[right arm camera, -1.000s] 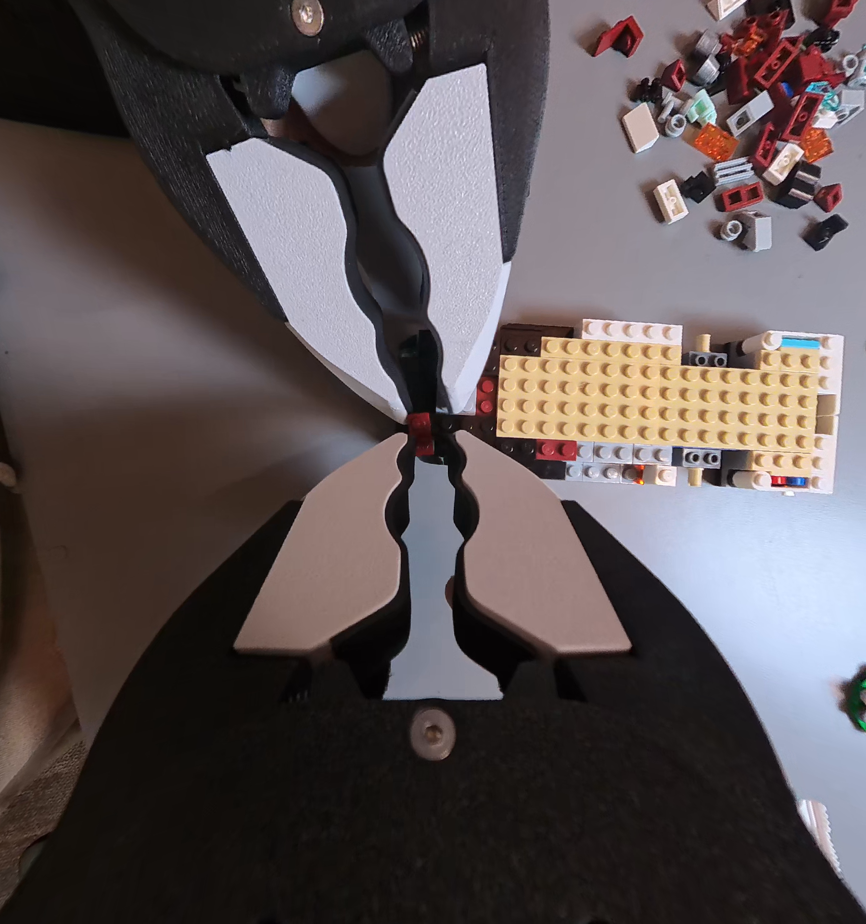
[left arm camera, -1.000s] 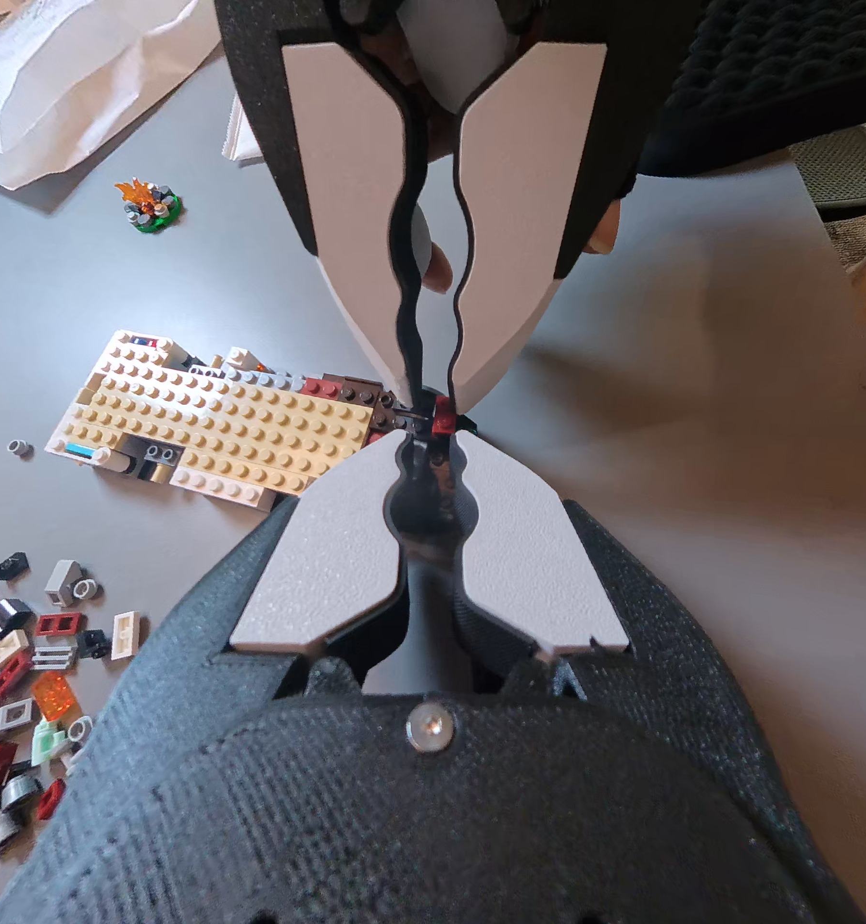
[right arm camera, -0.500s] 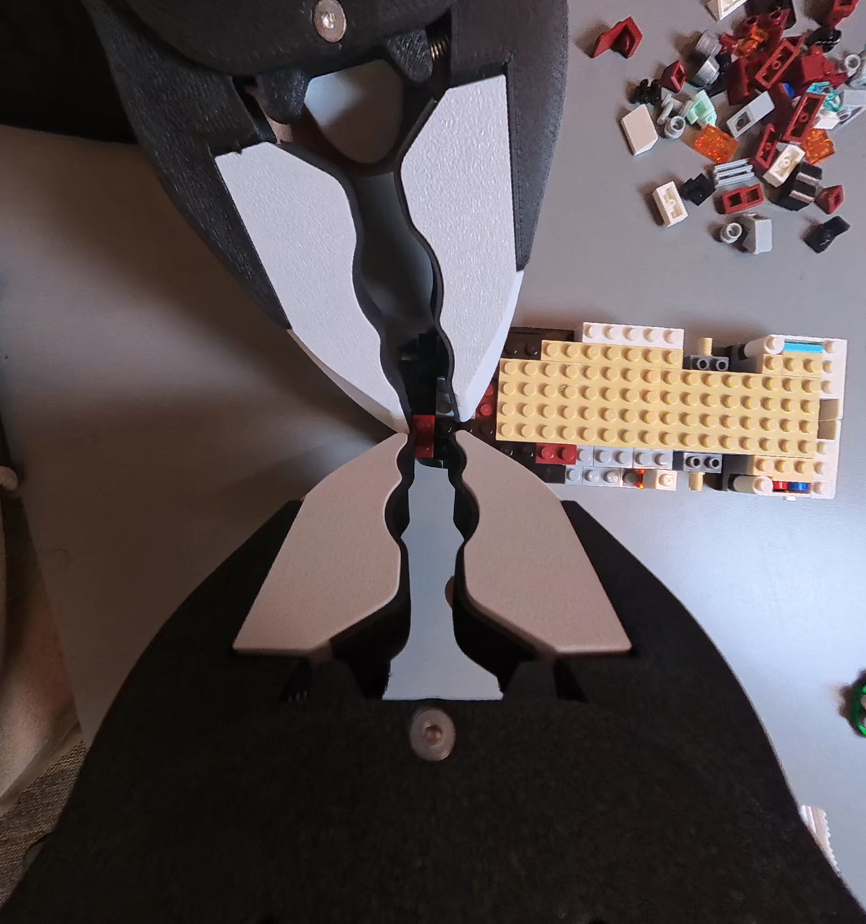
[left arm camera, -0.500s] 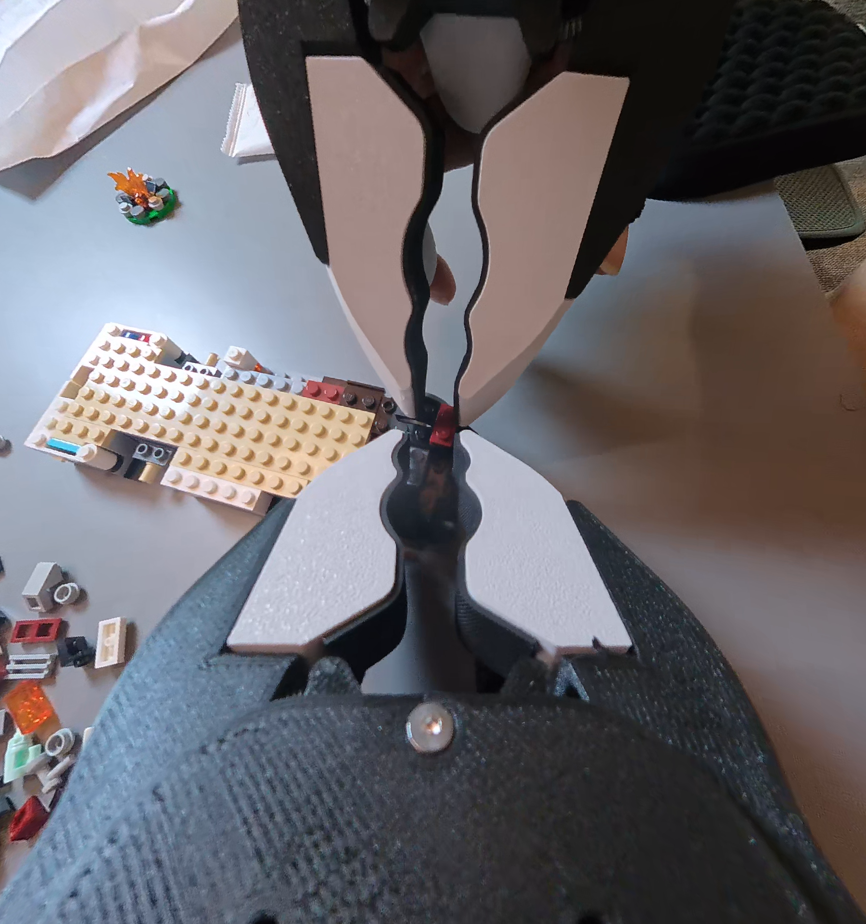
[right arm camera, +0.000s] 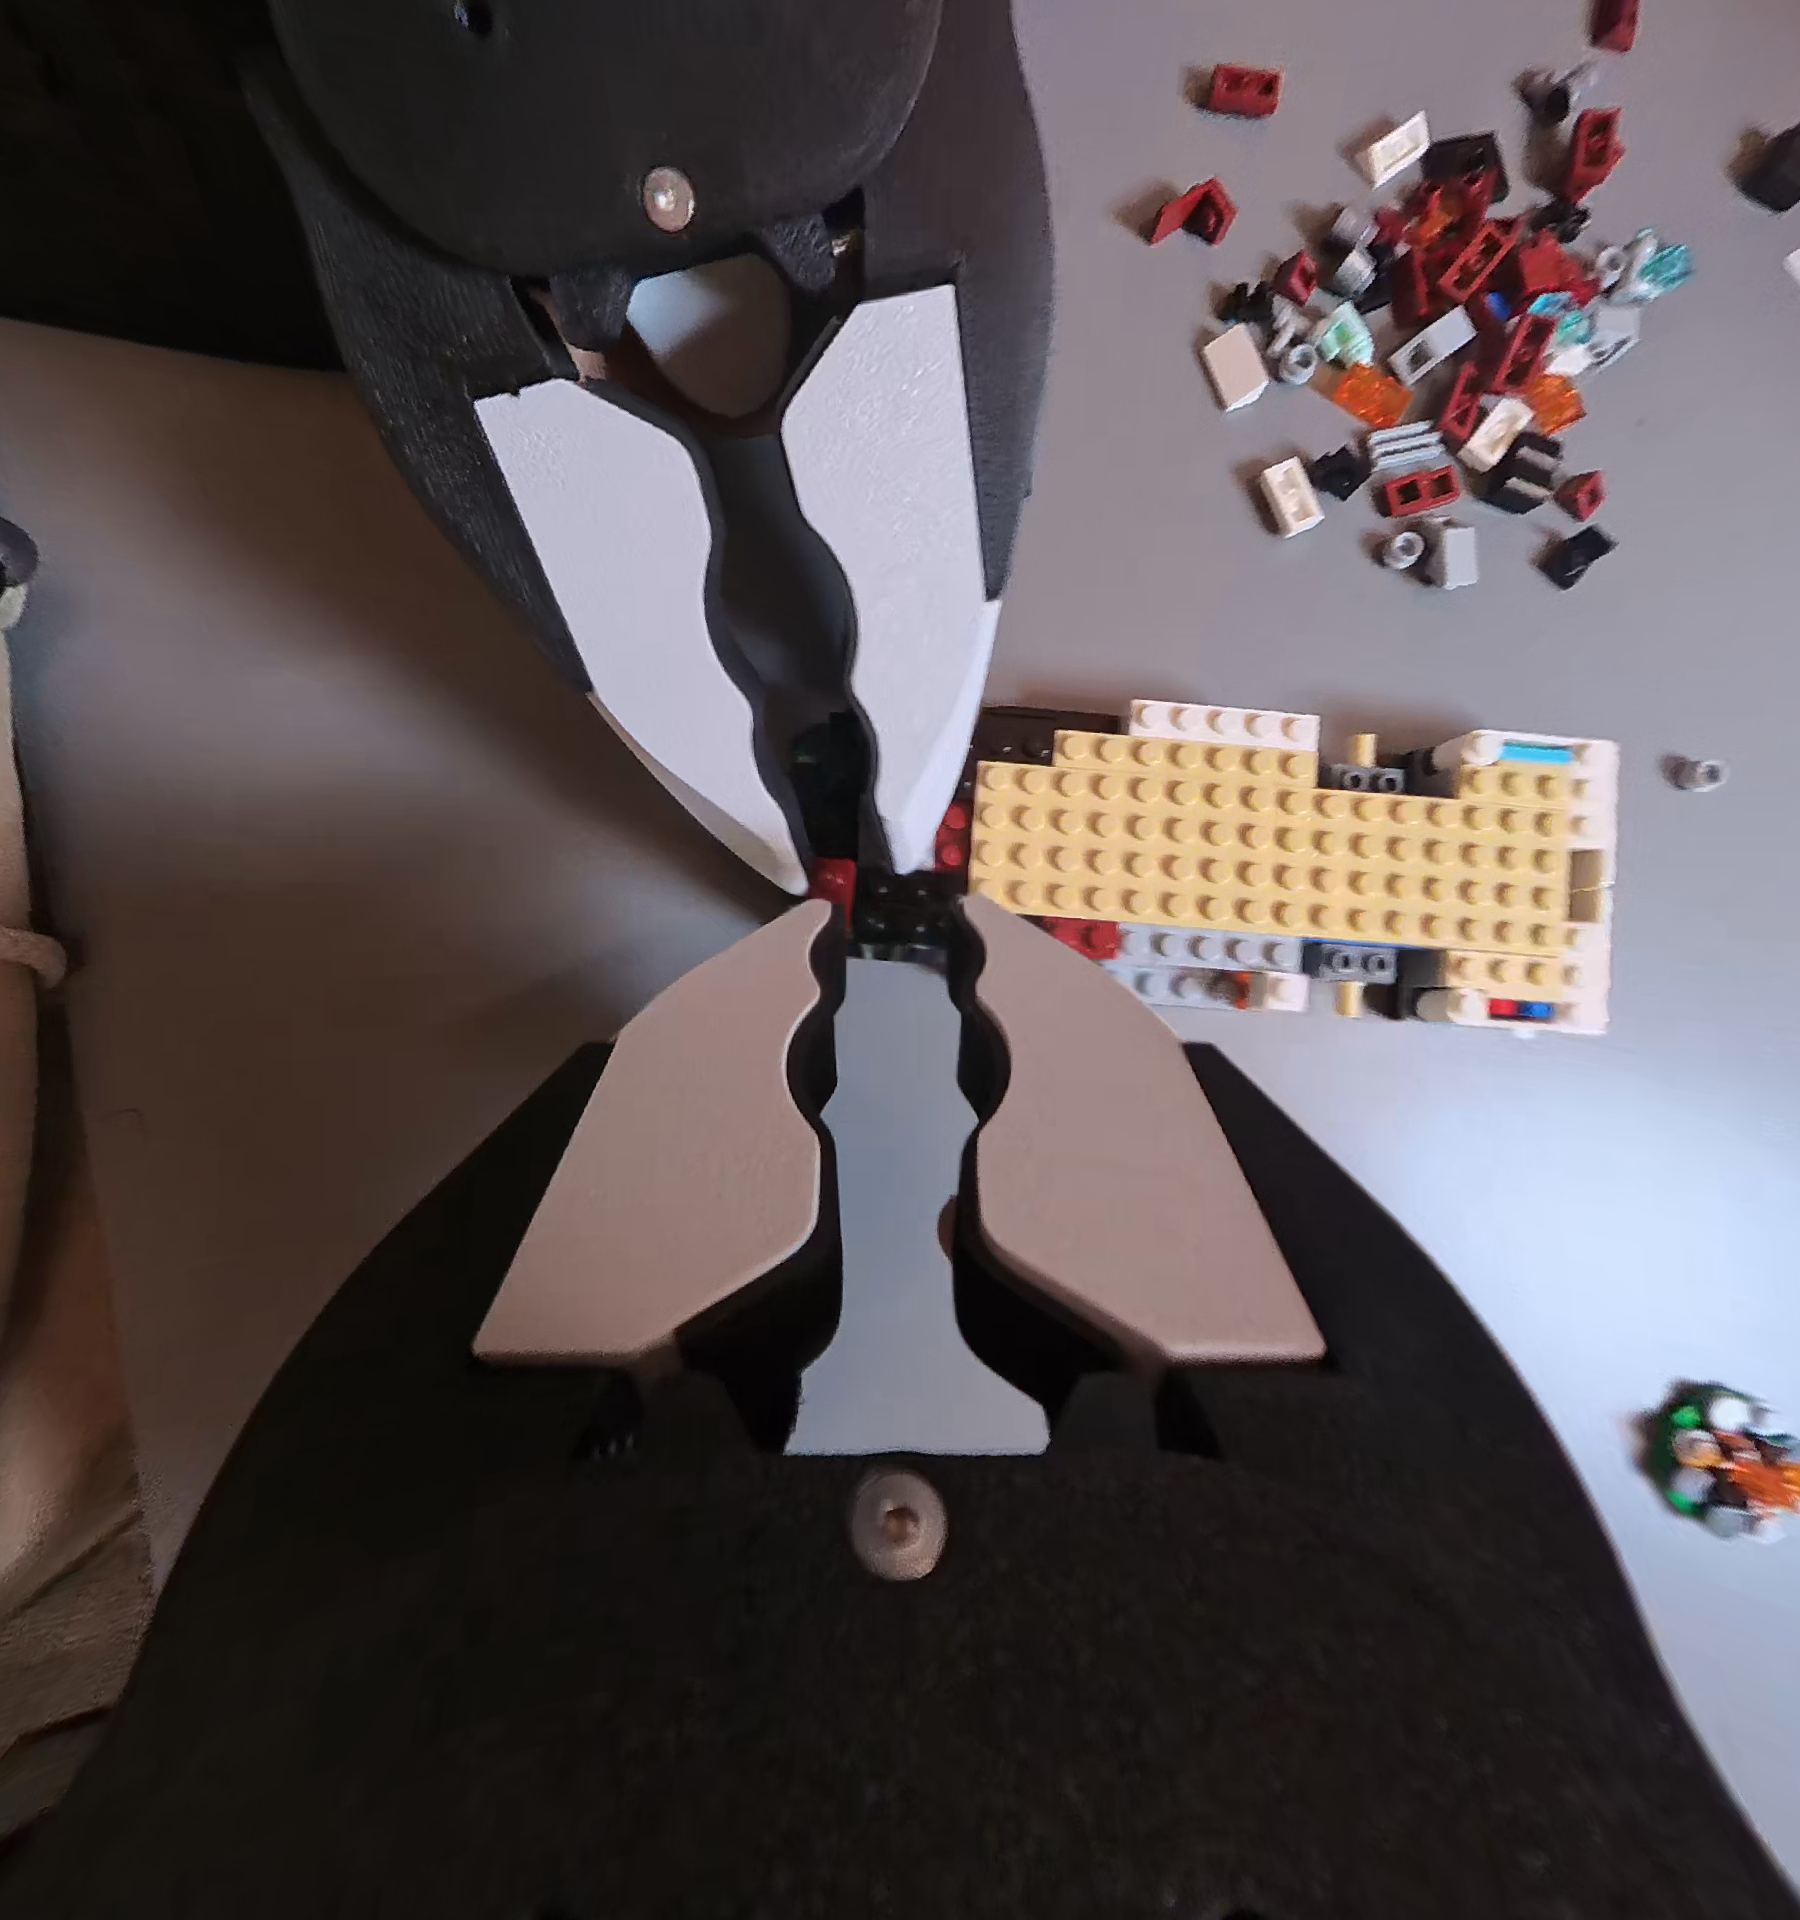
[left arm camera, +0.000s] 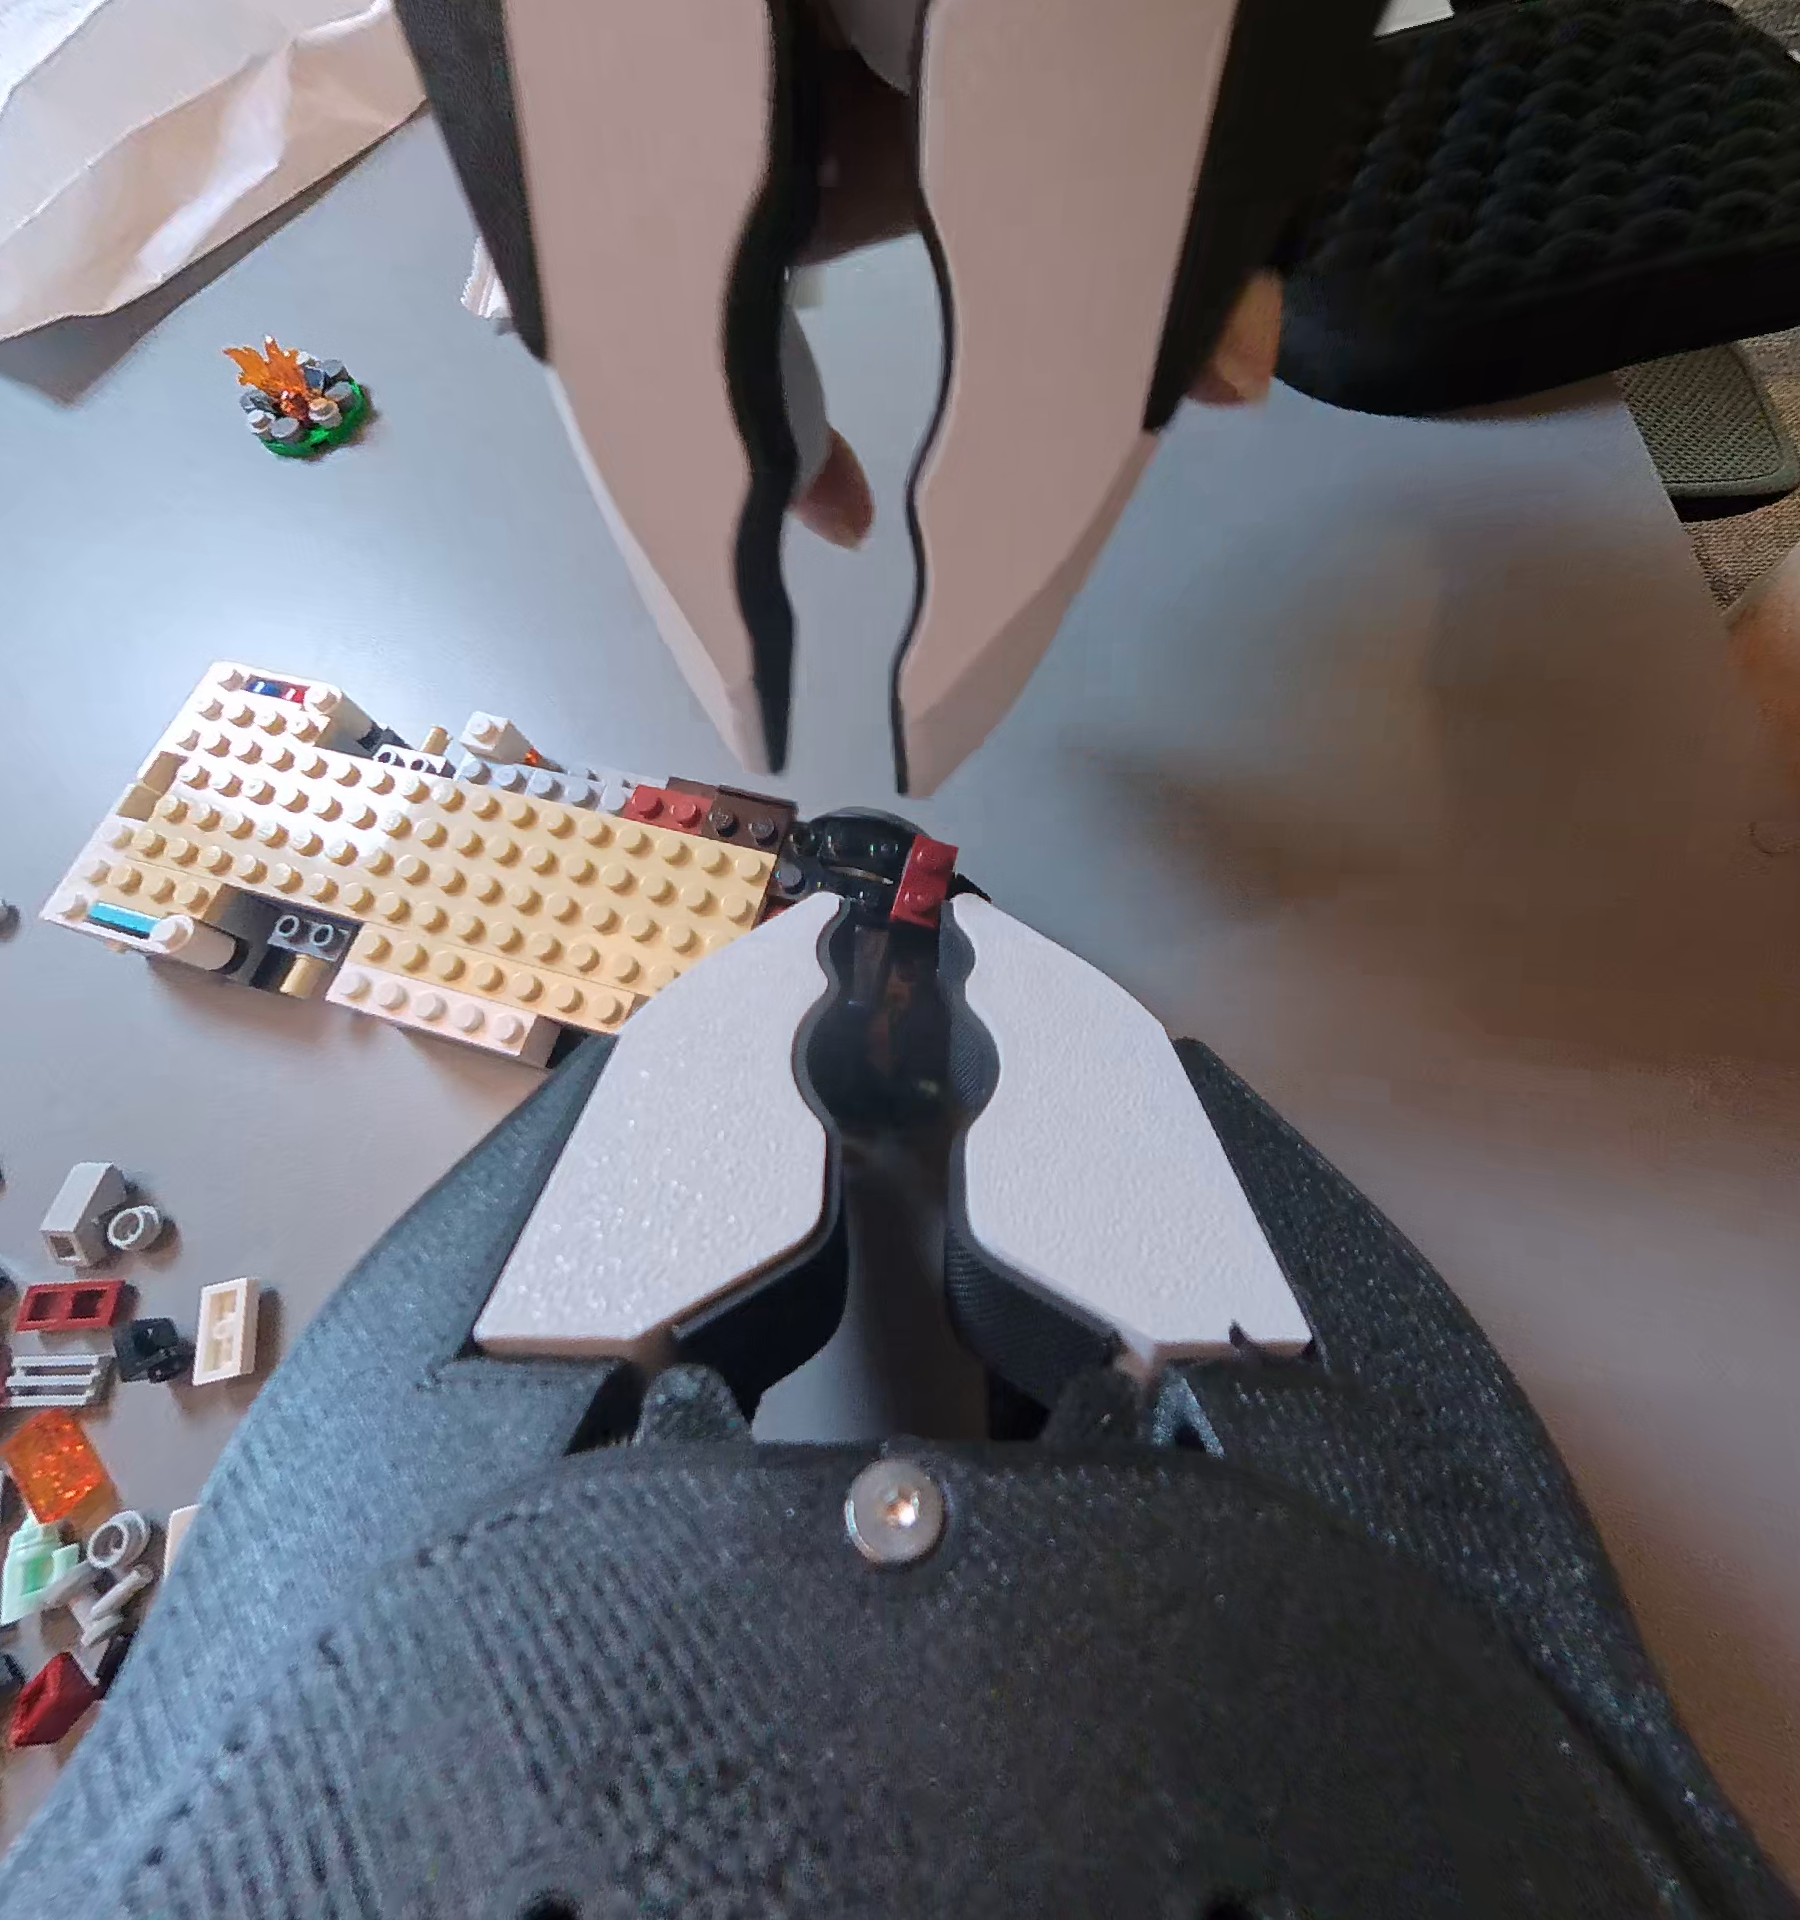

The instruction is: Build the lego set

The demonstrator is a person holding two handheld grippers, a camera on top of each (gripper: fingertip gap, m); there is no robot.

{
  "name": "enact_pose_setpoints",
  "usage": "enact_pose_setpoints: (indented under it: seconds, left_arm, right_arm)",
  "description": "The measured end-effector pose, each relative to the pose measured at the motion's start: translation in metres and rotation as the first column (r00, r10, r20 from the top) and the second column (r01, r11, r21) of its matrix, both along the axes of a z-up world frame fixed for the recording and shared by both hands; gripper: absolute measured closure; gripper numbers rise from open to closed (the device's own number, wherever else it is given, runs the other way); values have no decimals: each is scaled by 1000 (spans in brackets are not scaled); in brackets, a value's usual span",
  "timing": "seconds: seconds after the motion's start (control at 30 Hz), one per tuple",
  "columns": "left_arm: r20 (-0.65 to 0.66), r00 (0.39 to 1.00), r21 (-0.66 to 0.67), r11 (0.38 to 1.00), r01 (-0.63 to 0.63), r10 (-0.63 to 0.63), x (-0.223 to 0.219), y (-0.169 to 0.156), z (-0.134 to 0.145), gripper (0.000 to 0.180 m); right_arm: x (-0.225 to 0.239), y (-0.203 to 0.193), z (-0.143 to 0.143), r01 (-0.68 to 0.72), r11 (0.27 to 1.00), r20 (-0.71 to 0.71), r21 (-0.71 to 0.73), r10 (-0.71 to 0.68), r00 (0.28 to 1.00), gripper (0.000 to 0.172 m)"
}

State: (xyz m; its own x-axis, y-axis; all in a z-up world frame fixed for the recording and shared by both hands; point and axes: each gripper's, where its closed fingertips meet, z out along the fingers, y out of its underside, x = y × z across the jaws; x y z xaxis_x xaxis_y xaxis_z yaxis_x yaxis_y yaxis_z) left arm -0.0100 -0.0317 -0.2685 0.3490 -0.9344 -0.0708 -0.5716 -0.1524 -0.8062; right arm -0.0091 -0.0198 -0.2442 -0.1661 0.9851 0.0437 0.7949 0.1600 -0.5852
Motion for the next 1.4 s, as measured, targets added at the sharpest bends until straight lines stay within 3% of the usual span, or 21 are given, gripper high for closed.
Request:
enact_pose_setpoints:
  seconds: [0.1, 0.23, 0.33, 0.43, 0.53, 0.6, 0.67, 0.77, 0.9, 1.03, 1.2, 1.4]
  left_arm:
    - [-4, 1000, 2, 1000, 0, 0, 0, 0, 0, 166]
    - [-6, 1000, 2, 1000, -3, 3, 0, 0, 0, 165]
    - [-6, 1000, 2, 1000, -13, 13, 0, 1, 0, 163]
    - [-3, 1000, -9, 1000, -28, 28, -1, 3, 0, 161]
    - [0, 999, -24, 999, -42, 42, -2, 4, 0, 160]
    - [0, 999, -29, 998, -51, 51, -4, 6, 0, 159]
    - [-1, 999, -33, 998, -52, 52, -6, 7, 0, 158]
    - [-9, 999, -37, 998, -45, 44, -9, 5, 0, 157]
    - [-9, 999, -35, 999, -38, 38, -15, 0, 1, 158]
    - [-12, 1000, -42, 999, -16, 15, -18, -9, 1, 160]
    - [-33, 999, -26, 1000, -13, 12, -23, -11, 1, 161]
    - [-43, 999, -29, 999, -15, 14, -23, -11, 1, 161]
  right_arm:
    - [7, 28, 3, -115, 989, 21, 97, 114, 993, 147]
    - [5, 72, -8, -314, 927, 186, 205, 277, 943, 127]
    - [-7, 91, -12, -519, 821, 353, 239, 425, 834, 110]
    - [-18, 91, -16, -694, 696, 476, 184, 555, 682, 101]
    - [-22, 89, -27, -798, 593, 556, 112, 628, 545, 98]
    - [-22, 89, -35, -816, 572, 576, 77, 643, 505, 100]
    - [-24, 89, -38, -797, 600, 559, 77, 635, 532, 106]
    - [-16, 87, -37, -709, 702, 531, 69, 576, 622, 109]
    - [4, 79, -36, -510, 857, 499, 80, 408, 764, 109]
    - [23, 63, -35, -321, 943, 460, 84, 249, 852, 111]
    - [33, 51, -29, -181, 983, 399, 35, 152, 904, 112]
    - [29, 44, -18, -308, 948, 356, 76, 263, 897, 99]
